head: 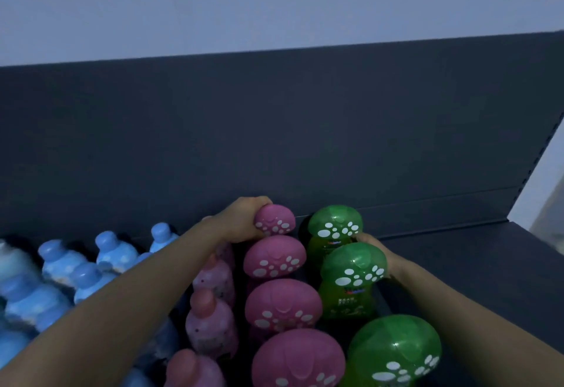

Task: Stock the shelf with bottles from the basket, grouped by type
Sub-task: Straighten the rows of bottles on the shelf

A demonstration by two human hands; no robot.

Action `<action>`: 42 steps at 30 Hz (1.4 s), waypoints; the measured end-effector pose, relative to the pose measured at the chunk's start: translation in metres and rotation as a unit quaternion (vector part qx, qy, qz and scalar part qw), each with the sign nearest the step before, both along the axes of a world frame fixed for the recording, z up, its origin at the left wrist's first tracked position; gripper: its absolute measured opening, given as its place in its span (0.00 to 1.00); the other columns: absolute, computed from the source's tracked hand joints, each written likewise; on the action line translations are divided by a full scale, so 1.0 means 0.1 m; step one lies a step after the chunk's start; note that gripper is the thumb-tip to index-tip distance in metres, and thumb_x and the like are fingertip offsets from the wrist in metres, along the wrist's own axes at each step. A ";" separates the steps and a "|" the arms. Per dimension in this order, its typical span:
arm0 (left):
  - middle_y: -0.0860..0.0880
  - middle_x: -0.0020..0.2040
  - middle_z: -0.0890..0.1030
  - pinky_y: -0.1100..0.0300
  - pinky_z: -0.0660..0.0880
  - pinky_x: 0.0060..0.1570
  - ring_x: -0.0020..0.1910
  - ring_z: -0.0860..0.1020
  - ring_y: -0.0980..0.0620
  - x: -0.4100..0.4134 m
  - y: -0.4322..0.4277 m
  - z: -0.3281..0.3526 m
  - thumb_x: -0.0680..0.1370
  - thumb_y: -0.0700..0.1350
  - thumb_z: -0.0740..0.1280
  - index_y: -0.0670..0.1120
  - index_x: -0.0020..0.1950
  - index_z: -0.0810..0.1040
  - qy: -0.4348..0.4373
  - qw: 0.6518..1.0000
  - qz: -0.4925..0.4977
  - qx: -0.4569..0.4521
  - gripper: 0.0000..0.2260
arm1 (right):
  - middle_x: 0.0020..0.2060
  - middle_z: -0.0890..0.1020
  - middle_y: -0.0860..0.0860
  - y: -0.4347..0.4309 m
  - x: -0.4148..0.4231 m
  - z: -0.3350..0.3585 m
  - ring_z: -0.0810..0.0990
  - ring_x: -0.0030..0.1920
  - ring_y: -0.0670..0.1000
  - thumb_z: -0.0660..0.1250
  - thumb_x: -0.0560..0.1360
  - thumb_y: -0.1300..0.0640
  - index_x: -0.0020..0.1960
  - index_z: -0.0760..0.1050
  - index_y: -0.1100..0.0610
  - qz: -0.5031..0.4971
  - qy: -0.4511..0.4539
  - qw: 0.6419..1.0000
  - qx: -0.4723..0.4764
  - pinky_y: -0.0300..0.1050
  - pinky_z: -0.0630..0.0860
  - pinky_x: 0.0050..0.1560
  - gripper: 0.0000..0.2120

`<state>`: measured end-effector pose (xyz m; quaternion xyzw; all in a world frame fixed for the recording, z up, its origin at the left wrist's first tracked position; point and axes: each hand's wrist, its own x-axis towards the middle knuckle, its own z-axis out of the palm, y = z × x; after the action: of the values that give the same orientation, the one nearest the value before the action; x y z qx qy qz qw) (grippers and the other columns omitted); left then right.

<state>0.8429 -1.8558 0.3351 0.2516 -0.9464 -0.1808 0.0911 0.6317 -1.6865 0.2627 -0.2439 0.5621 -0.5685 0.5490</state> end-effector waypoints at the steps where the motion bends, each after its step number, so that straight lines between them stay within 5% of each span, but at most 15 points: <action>1: 0.48 0.54 0.79 0.61 0.73 0.51 0.53 0.77 0.50 0.00 -0.01 -0.01 0.68 0.45 0.76 0.45 0.59 0.74 0.004 1.000 0.000 0.001 0.22 | 0.24 0.81 0.53 0.00 -0.01 -0.01 0.80 0.25 0.49 0.52 0.80 0.64 0.42 0.72 0.63 0.001 -0.006 1.000 0.001 0.37 0.76 0.25 0.13; 6: 0.48 0.56 0.78 0.66 0.68 0.49 0.54 0.77 0.51 0.03 0.06 0.06 0.67 0.45 0.76 0.45 0.61 0.72 -0.005 1.000 0.007 -0.016 0.25 | 0.35 0.83 0.52 0.05 -0.05 -0.01 0.82 0.32 0.48 0.54 0.80 0.64 0.53 0.72 0.62 0.020 0.088 0.996 0.006 0.37 0.78 0.31 0.08; 10: 0.45 0.62 0.73 0.62 0.68 0.59 0.60 0.73 0.49 0.31 0.22 0.34 0.64 0.46 0.79 0.43 0.69 0.67 0.021 0.997 0.017 -0.070 0.37 | 0.56 0.78 0.54 0.40 -0.18 -0.06 0.78 0.51 0.48 0.62 0.73 0.75 0.63 0.67 0.56 0.028 0.256 0.966 -0.029 0.35 0.78 0.43 0.23; 13: 0.49 0.60 0.74 0.68 0.67 0.55 0.58 0.73 0.54 0.65 0.49 0.52 0.63 0.44 0.80 0.43 0.66 0.70 0.082 0.993 0.036 -0.077 0.35 | 0.53 0.78 0.52 0.74 -0.20 -0.10 0.76 0.52 0.48 0.57 0.69 0.83 0.61 0.68 0.58 -0.015 0.243 0.969 -0.052 0.32 0.77 0.43 0.28; 16: 0.58 0.45 0.81 0.73 0.72 0.42 0.44 0.78 0.64 0.94 0.86 0.53 0.62 0.40 0.80 0.47 0.53 0.76 0.125 0.989 0.016 0.081 0.23 | 0.52 0.78 0.53 1.02 -0.12 -0.17 0.76 0.55 0.49 0.60 0.69 0.82 0.56 0.69 0.55 0.026 0.230 0.971 -0.053 0.32 0.76 0.48 0.26; 19: 0.54 0.48 0.82 0.68 0.75 0.49 0.49 0.79 0.60 1.03 1.10 0.36 0.62 0.43 0.80 0.48 0.55 0.77 0.047 0.989 -0.026 0.139 0.24 | 0.53 0.77 0.53 1.11 0.03 -0.21 0.77 0.54 0.47 0.70 0.67 0.74 0.56 0.70 0.56 0.057 0.241 0.969 -0.016 0.34 0.75 0.52 0.24; 23: 0.54 0.56 0.79 0.60 0.75 0.58 0.55 0.77 0.59 0.91 1.14 0.22 0.64 0.46 0.79 0.49 0.60 0.75 0.015 0.992 -0.035 0.121 0.27 | 0.40 0.76 0.52 0.94 0.22 -0.18 0.77 0.37 0.46 0.62 0.77 0.61 0.47 0.72 0.59 0.007 0.119 0.993 -0.008 0.33 0.75 0.37 0.01; 26: 0.53 0.58 0.78 0.61 0.74 0.58 0.56 0.76 0.58 0.81 1.18 0.17 0.66 0.48 0.77 0.47 0.63 0.74 -0.012 0.997 -0.051 0.061 0.27 | 0.35 0.79 0.52 0.86 0.28 -0.21 0.78 0.34 0.49 0.79 0.58 0.49 0.44 0.75 0.58 -0.009 0.029 0.999 -0.019 0.37 0.77 0.35 0.22; 29: 0.53 0.54 0.80 0.56 0.75 0.54 0.51 0.78 0.56 0.77 1.21 0.13 0.67 0.49 0.76 0.47 0.60 0.76 -0.012 0.999 -0.048 0.019 0.23 | 0.42 0.81 0.53 0.85 0.36 -0.18 0.84 0.37 0.45 0.68 0.72 0.63 0.49 0.74 0.57 0.000 0.066 0.997 -0.026 0.37 0.79 0.36 0.07; 31: 0.52 0.53 0.81 0.57 0.75 0.53 0.50 0.78 0.56 0.77 1.22 0.12 0.67 0.49 0.76 0.46 0.59 0.77 -0.011 0.999 -0.044 0.004 0.22 | 0.43 0.79 0.54 0.85 0.37 -0.19 0.83 0.34 0.43 0.54 0.77 0.73 0.49 0.73 0.60 0.000 0.077 0.997 -0.025 0.35 0.78 0.32 0.13; 36: 0.53 0.53 0.80 0.65 0.73 0.50 0.50 0.77 0.56 0.76 1.26 0.13 0.68 0.49 0.76 0.46 0.60 0.77 -0.002 0.999 -0.036 -0.019 0.23 | 0.44 0.81 0.52 0.85 0.32 -0.24 0.84 0.37 0.42 0.68 0.69 0.72 0.64 0.68 0.68 0.029 0.123 0.991 -0.037 0.35 0.79 0.36 0.24; 39: 0.54 0.50 0.79 0.76 0.68 0.43 0.47 0.75 0.58 0.76 1.29 0.14 0.68 0.49 0.76 0.45 0.60 0.77 -0.001 0.999 -0.027 -0.020 0.23 | 0.45 0.79 0.51 0.87 0.34 -0.22 0.83 0.37 0.42 0.58 0.73 0.77 0.67 0.64 0.69 0.039 0.131 0.990 -0.045 0.35 0.79 0.36 0.23; 42: 0.50 0.54 0.81 0.69 0.71 0.47 0.50 0.77 0.54 0.76 1.28 0.13 0.68 0.49 0.76 0.44 0.61 0.76 0.010 1.000 -0.021 -0.016 0.24 | 0.43 0.81 0.51 0.87 0.35 -0.19 0.84 0.37 0.43 0.60 0.73 0.74 0.66 0.66 0.68 0.042 0.122 0.990 -0.054 0.36 0.79 0.35 0.21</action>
<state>0.9189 -1.7276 0.3479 0.2282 -0.9534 -0.1700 0.1003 0.6663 -1.5992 0.2441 -0.3646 0.5823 -0.5405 0.4857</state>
